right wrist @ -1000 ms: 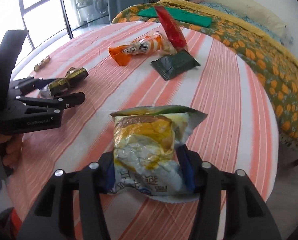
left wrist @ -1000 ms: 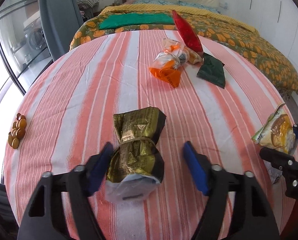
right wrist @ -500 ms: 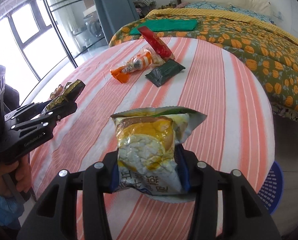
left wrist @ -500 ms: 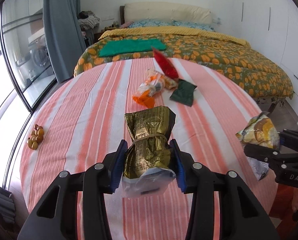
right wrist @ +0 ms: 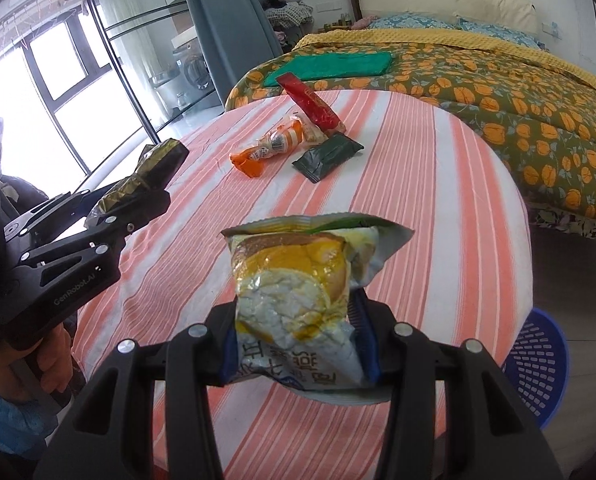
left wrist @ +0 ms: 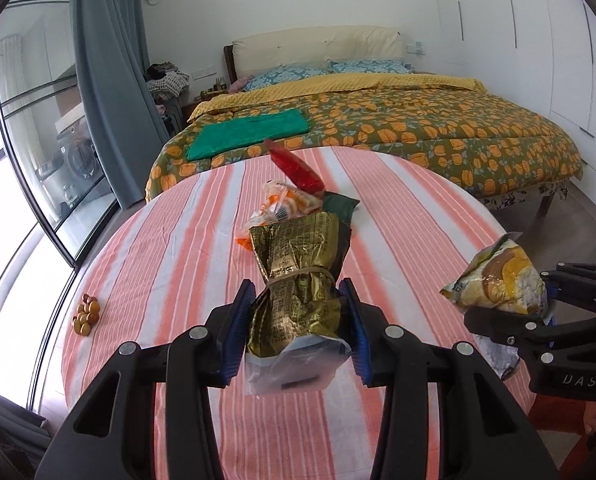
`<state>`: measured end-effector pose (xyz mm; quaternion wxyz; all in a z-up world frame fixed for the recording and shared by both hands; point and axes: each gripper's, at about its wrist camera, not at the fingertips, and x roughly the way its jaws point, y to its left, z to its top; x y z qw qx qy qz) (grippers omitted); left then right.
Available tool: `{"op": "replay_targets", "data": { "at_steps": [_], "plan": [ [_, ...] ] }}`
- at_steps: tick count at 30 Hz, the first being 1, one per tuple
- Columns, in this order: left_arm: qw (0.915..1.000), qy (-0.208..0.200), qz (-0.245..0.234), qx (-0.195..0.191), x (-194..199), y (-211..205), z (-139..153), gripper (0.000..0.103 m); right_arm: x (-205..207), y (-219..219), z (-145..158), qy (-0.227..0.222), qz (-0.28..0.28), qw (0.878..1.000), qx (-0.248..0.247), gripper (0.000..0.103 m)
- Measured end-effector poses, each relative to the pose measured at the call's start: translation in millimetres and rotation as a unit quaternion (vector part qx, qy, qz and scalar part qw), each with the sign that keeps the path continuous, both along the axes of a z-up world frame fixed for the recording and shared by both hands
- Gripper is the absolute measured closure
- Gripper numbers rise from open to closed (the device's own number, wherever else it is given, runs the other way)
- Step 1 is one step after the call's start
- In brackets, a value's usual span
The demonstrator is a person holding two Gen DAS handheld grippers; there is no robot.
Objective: Collect trash
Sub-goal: 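Carry the gold snack and snack bag to the wastebasket and release both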
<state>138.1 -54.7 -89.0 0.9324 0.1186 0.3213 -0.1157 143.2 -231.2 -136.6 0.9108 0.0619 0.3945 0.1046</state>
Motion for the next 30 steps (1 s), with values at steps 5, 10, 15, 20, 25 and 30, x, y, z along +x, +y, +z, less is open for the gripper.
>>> {"op": "replay_targets", "data": {
  "at_steps": [5, 10, 15, 20, 25, 30],
  "plan": [
    [0.9999, 0.003, -0.01, 0.002, 0.9, -9.9, -3.3, 0.061, -6.0, -9.5, -0.7, -0.003, -0.005, 1.0, 0.006, 0.058],
    [0.9962, 0.071, -0.032, -0.039, 7.9, -7.4, -26.3, 0.061, -14.3, -24.9, -4.2, -0.002, -0.013, 1.0, 0.008, 0.058],
    [0.9874, 0.137, -0.043, -0.066, 4.1, -8.1, -59.4, 0.061, -33.2, -57.9, -11.4, 0.009, -0.028, 1.0, -0.001, 0.058],
    [0.9818, 0.155, -0.083, -0.072, -7.1, -45.5, -62.8, 0.061, -49.2, -114.4, -16.7, 0.021, -0.07, 0.997, -0.009, 0.058],
    [0.9722, 0.159, -0.156, -0.072, -22.2, -117.0, -50.0, 0.061, -61.6, -188.3, -19.4, 0.037, -0.131, 0.991, -0.017, 0.058],
    [0.9565, 0.173, -0.23, -0.045, -37.5, -215.4, -55.3, 0.06, -68.2, -248.0, -35.3, 0.064, -0.171, 0.983, -0.014, 0.058]
  ]
}}
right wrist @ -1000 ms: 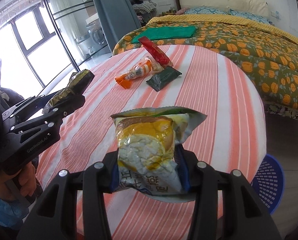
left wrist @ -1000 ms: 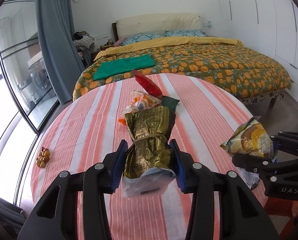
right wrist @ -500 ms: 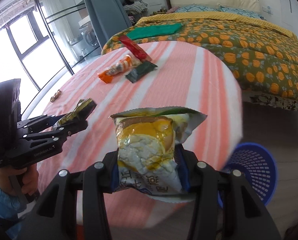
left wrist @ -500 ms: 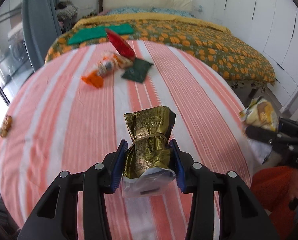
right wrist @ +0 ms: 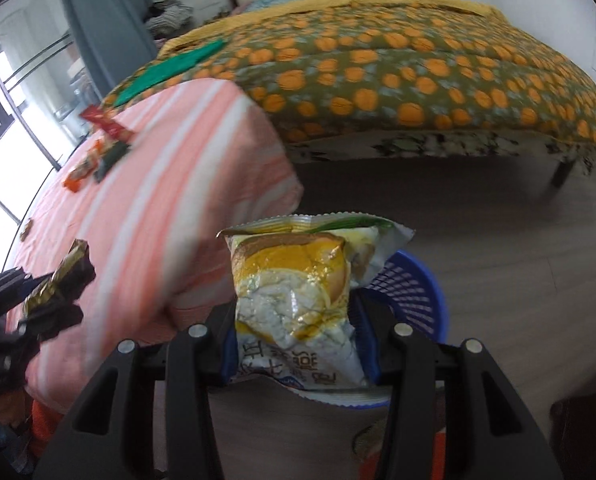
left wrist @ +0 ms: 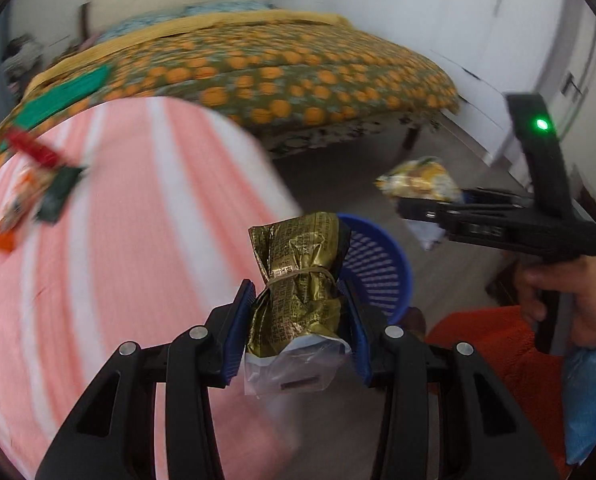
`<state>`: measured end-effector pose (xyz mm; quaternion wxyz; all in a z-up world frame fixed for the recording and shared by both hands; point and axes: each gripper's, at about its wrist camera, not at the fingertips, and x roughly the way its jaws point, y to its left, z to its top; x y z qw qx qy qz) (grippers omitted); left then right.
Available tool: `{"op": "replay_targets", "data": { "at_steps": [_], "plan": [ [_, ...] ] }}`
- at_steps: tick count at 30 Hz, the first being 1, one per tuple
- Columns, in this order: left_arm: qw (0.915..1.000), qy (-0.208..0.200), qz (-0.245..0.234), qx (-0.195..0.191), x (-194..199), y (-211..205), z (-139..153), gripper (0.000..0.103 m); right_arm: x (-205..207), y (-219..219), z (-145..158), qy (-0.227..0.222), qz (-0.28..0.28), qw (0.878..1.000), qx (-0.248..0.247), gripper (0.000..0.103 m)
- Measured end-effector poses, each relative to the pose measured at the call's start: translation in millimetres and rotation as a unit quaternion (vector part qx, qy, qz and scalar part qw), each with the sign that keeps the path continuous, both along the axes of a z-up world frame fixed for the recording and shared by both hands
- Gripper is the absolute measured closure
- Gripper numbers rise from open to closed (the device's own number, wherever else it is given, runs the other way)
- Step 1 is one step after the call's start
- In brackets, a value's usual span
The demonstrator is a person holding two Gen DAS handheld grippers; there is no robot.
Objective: Collect trash
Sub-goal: 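Carry the gold snack and snack bag to the wastebasket and release both, then bring both grippers back over the table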
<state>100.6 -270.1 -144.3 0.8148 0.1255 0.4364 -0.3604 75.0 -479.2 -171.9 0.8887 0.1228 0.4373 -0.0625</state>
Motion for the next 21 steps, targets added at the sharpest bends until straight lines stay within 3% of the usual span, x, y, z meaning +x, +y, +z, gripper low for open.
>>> {"op": "replay_targets", "data": {
  "at_steps": [7, 16, 17, 19, 20, 21],
  "plan": [
    [0.9978, 0.039, -0.04, 0.035, 1.0, -107.3, -51.5, 0.06, -6.5, -74.4, -42.1, 0.034, -0.069, 0.996, 0.04, 0.058],
    [0.9956, 0.08, -0.017, 0.045, 30.9, -161.2, -115.6, 0.058, -0.1, -113.1, -74.7, 0.05, -0.096, 0.99, 0.094, 0.058],
    [0.9955, 0.082, -0.016, 0.045, 32.2, -160.7, -120.2, 0.056, 2.7, -116.0, -78.6, 0.052, -0.1, 0.989, 0.099, 0.056],
    [0.9959, 0.076, -0.012, 0.048, 36.2, -165.1, -128.7, 0.041, 6.5, -117.5, -83.1, 0.051, -0.103, 0.987, 0.11, 0.051],
    [0.9961, 0.071, -0.009, 0.052, 37.6, -165.9, -130.9, 0.03, 7.5, -118.8, -84.4, 0.047, -0.106, 0.986, 0.117, 0.036],
    [0.9963, 0.064, -0.006, 0.056, 37.6, -165.0, -130.9, 0.028, 6.1, -122.1, -83.1, 0.036, -0.115, 0.985, 0.127, 0.029]
  ]
}}
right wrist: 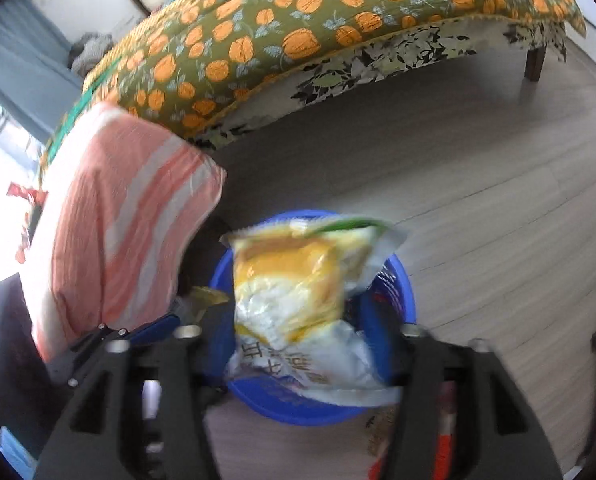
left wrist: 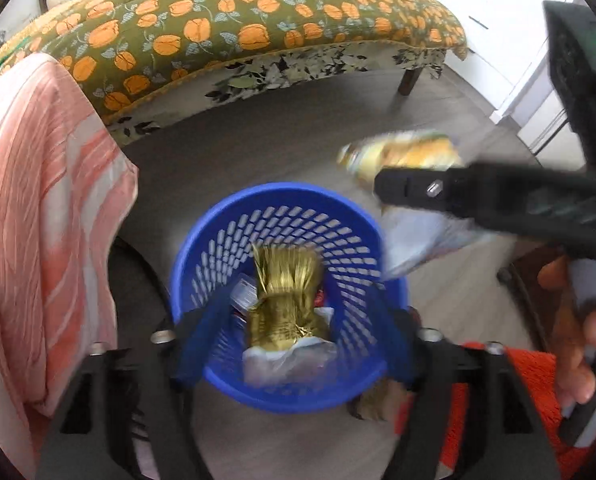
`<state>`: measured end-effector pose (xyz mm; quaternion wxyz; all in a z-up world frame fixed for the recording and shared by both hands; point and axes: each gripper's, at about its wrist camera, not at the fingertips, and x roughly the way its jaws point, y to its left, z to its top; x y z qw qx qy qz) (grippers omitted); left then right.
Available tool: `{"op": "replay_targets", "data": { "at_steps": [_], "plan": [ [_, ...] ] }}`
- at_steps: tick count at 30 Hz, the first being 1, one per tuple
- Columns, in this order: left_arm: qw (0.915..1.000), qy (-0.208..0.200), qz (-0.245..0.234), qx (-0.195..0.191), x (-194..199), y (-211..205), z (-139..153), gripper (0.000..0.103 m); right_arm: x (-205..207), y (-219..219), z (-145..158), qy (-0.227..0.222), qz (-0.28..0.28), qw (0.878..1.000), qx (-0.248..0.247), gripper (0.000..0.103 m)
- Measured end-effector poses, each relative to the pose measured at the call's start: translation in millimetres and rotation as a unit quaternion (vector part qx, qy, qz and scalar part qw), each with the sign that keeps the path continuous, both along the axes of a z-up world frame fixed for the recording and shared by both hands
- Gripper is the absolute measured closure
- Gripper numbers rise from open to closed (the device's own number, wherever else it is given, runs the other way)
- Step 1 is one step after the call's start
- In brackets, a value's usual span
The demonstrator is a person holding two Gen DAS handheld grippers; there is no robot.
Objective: Collect trash
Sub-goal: 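Bring both grippers back over the table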
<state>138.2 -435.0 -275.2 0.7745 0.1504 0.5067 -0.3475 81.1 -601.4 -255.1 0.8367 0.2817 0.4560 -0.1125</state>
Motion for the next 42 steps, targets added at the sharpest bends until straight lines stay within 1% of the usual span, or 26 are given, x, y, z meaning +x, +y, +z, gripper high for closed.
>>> {"op": "replay_targets", "data": {
  "at_steps": [1, 2, 3, 5, 7, 9, 11, 13, 16, 17, 18, 19, 20, 21, 22, 26, 27, 29, 31, 33, 35, 36, 38, 41, 42],
  "plan": [
    [1.0, -0.004, 0.003, 0.004, 2.1, 0.2, 0.9, 0.027, 0.7, -2.4, 2.9, -0.008, -0.008, 1.0, 0.004, 0.029],
    [1.0, -0.006, 0.006, 0.004, 2.1, 1.9, 3.9, 0.024, 0.2, -3.7, 7.1, -0.015, -0.015, 1.0, 0.005, 0.029],
    [0.9999, -0.006, 0.011, -0.006, 0.2, 7.7, 11.1, 0.02, -2.1, -5.1, 13.8, -0.025, -0.022, 0.999, 0.002, 0.029],
    [0.9996, -0.008, 0.015, -0.024, -3.9, 16.1, 24.5, 0.018, -8.4, -5.1, 30.0, -0.042, -0.038, 0.998, -0.017, 0.025],
    [0.9984, -0.012, 0.01, -0.055, -16.7, 31.4, 49.1, 0.015, -16.7, -0.8, 46.4, -0.058, -0.053, 0.996, -0.044, 0.023],
    [0.9958, -0.026, 0.007, -0.087, -31.6, 51.4, 75.6, 0.009, -22.4, 7.5, 58.4, -0.069, -0.055, 0.994, -0.07, 0.023],
    [0.9921, -0.045, 0.007, -0.117, -46.9, 77.0, 100.1, 0.006, -25.3, 22.1, 70.2, -0.076, -0.047, 0.99, -0.107, 0.022],
    [0.989, -0.067, 0.009, -0.132, -58.9, 106.8, 119.2, 0.005, -26.8, 45.5, 80.9, -0.085, -0.029, 0.984, -0.151, 0.022],
    [0.9874, -0.096, 0.033, -0.122, -61.6, 152.4, 131.3, 0.005, -21.7, 82.5, 88.3, -0.092, 0.007, 0.974, -0.205, 0.022],
    [0.9868, -0.105, 0.048, -0.114, -59.1, 171.7, 132.3, 0.005, -19.4, 99.1, 88.6, -0.093, 0.025, 0.971, -0.219, 0.022],
    [0.9861, -0.112, 0.059, -0.107, -58.0, 185.6, 133.2, 0.005, -17.0, 110.7, 87.1, -0.094, 0.038, 0.97, -0.222, 0.022],
    [0.9848, -0.123, 0.073, -0.098, -56.2, 205.4, 132.9, 0.005, -14.0, 129.2, 86.2, -0.097, 0.06, 0.969, -0.221, 0.022],
    [0.9836, -0.132, 0.085, -0.089, -54.8, 220.7, 131.9, 0.005, -11.2, 144.7, 84.7, -0.099, 0.078, 0.968, -0.218, 0.019],
    [0.9823, -0.14, 0.1, -0.076, -51.0, 239.8, 130.6, 0.005, -5.9, 168.6, 82.1, -0.099, 0.102, 0.966, -0.216, 0.017],
    [0.9815, -0.141, 0.113, -0.062, -46.1, 259.4, 127.9, 0.005, -0.7, 188.8, 80.7, -0.098, 0.12, 0.965, -0.214, 0.017],
    [0.9814, -0.122, 0.144, -0.034, -21.9, 332.0, 118.4, 0.005, 28.3, 265.0, 80.0, -0.095, 0.19, 0.955, -0.208, 0.017],
    [0.981, -0.119, 0.152, -0.025, -15.9, 348.7, 116.9, 0.005, 41.3, 285.9, 81.9, -0.094, 0.202, 0.954, -0.2, 0.017],
    [0.9795, -0.116, 0.165, -0.007, -5.1, 377.0, 114.1, 0.005, 62.4, 312.6, 82.3, -0.084, 0.211, 0.956, -0.188, 0.017],
    [0.9779, -0.115, 0.175, 0.0, 6.2, 398.0, 113.3, 0.005, 94.4, 339.1, 80.6, -0.065, 0.222, 0.957, -0.176, 0.017],
    [0.9769, -0.102, 0.188, 0.002, 21.8, 419.0, 111.7, 0.005, 123.6, 358.9, 74.4, -0.054, 0.224, 0.956, -0.181, 0.017],
    [0.9768, -0.091, 0.194, -0.003, 34.7, 436.1, 110.8, 0.005, 139.1, 367.3, 67.6, -0.049, 0.224, 0.957, -0.177, 0.016],
    [0.9772, -0.085, 0.195, -0.008, 43.5, 442.2, 110.2, 0.005, 146.9, 372.8, 64.1, -0.047, 0.223, 0.955, -0.188, 0.016],
    [0.9779, -0.082, 0.192, -0.013, 61.1, 447.4, 110.5, 0.005, 152.6, 382.3, 62.0, -0.042, 0.227, 0.95, -0.21, 0.016],
    [0.9794, -0.087, 0.181, -0.017, 96.9, 447.4, 111.5, 0.005, 152.7, 383.3, 59.6, -0.043, 0.231, 0.949, -0.211, 0.016],
    [0.9802, -0.088, 0.176, -0.02, 114.2, 446.3, 110.9, 0.005, 153.5, 384.2, 58.9, -0.044, 0.232, 0.948, -0.213, 0.015]
  ]
}}
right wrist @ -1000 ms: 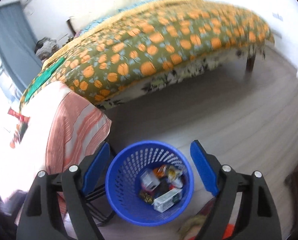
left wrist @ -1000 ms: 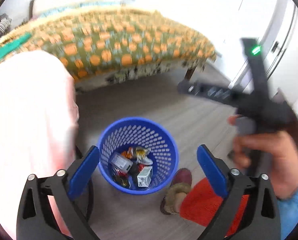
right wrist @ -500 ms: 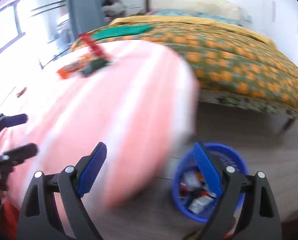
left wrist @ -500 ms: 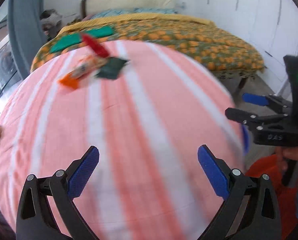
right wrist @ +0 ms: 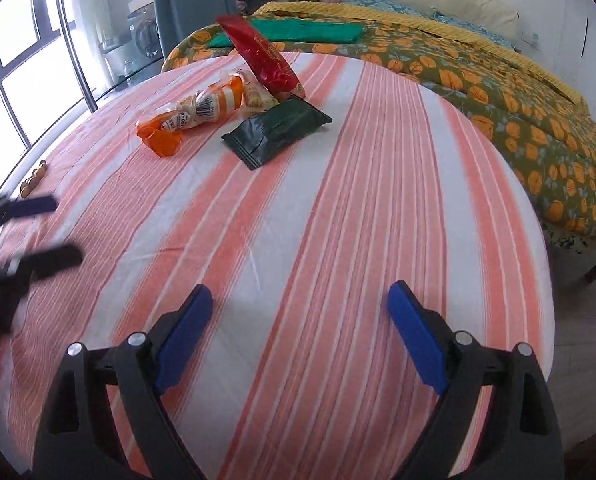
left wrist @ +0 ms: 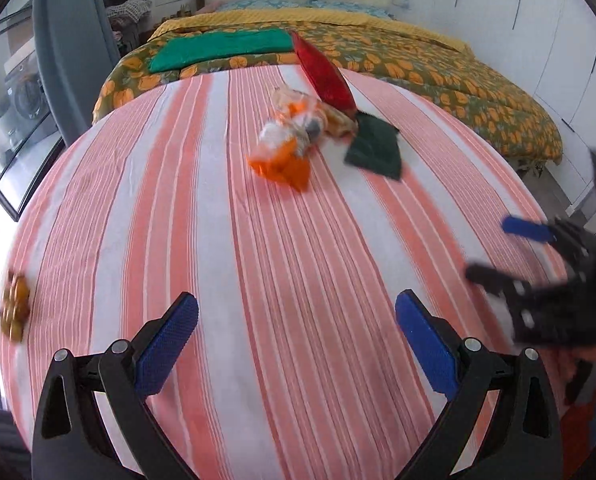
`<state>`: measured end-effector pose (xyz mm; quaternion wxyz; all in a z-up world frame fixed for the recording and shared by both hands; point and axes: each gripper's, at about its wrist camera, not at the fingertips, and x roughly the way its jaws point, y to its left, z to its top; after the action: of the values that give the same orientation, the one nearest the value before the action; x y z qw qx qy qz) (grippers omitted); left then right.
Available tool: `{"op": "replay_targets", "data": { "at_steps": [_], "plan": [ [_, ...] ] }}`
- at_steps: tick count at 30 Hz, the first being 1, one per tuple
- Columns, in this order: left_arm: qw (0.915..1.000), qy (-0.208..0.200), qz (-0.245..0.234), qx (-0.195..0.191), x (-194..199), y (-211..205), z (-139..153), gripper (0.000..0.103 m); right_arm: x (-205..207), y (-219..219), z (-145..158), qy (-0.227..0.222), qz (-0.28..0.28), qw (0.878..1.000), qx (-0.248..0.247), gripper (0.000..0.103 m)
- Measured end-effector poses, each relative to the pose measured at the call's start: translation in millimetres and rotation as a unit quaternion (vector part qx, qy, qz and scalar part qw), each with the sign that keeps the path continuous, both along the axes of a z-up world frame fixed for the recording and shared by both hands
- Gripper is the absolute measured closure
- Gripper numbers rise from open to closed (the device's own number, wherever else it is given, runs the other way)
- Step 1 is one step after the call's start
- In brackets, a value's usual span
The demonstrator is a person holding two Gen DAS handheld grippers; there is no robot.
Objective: Collect trash
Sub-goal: 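Bring both grippers back over the table, then lower the left gripper over the orange-white plastic bag while the right gripper grasps the dark green packet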
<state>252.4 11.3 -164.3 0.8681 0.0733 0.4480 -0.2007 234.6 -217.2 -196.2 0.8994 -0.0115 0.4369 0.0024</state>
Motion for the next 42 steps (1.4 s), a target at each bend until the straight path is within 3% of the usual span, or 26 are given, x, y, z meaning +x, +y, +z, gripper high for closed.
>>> {"op": "replay_targets", "data": {
  "at_steps": [7, 13, 14, 16, 18, 21, 24, 27, 30, 34, 36, 40, 42],
  "plan": [
    [0.9994, -0.006, -0.021, 0.028, 95.3, -31.3, -8.3, 0.005, -5.8, 3.1, -1.2, -0.002, 0.0, 1.0, -0.01, 0.015],
    [0.9977, 0.001, -0.035, 0.057, 128.9, -56.6, -11.9, 0.006, -6.2, 3.6, -1.2, -0.002, -0.001, 1.0, -0.011, 0.014],
    [0.9976, -0.001, -0.037, 0.058, 129.9, -59.2, -12.0, 0.009, -6.2, 3.5, -1.2, -0.002, 0.0, 1.0, -0.011, 0.014],
    [0.9973, -0.002, -0.041, 0.061, 130.9, -64.1, -12.8, 0.026, -6.1, 3.6, -1.2, -0.002, -0.001, 1.0, -0.011, 0.014],
    [0.9977, 0.0, -0.047, 0.048, 128.0, -65.2, -12.1, 0.052, -6.1, 3.6, -1.2, -0.002, 0.0, 1.0, -0.011, 0.014],
    [0.9977, -0.009, -0.041, 0.053, 114.9, -62.8, -7.3, 0.055, -6.0, 3.5, -1.3, -0.002, 0.0, 1.0, -0.011, 0.014],
    [0.999, -0.011, -0.017, 0.041, 90.3, -43.8, 4.4, 0.055, -6.3, 3.8, -1.4, -0.003, 0.0, 1.0, -0.011, 0.014],
    [0.9991, 0.013, 0.034, 0.02, 53.7, -9.4, 9.7, 0.055, -5.9, 3.8, -1.2, -0.002, -0.001, 1.0, -0.011, 0.014],
    [0.9972, 0.035, 0.066, 0.001, 16.3, 19.3, 3.7, 0.055, -5.8, 3.6, -1.3, -0.002, -0.001, 1.0, -0.011, 0.014],
    [0.9963, 0.028, 0.081, 0.004, -16.2, 33.2, -6.5, 0.052, -6.2, 3.5, -1.2, -0.003, -0.001, 1.0, -0.01, 0.013],
    [0.9959, 0.015, 0.087, 0.019, -24.0, 34.3, -11.2, 0.032, -6.0, 2.9, -1.0, -0.002, -0.001, 1.0, -0.007, 0.013],
    [0.995, -0.003, 0.094, 0.035, -28.0, 34.4, -15.7, 0.022, 2.0, -0.1, 4.7, 0.01, 0.003, 1.0, 0.002, 0.015],
    [0.9942, -0.008, 0.1, 0.038, -26.7, 35.6, -17.6, 0.013, 12.0, -3.0, 10.6, 0.012, -0.003, 1.0, 0.027, 0.02]
  ]
}}
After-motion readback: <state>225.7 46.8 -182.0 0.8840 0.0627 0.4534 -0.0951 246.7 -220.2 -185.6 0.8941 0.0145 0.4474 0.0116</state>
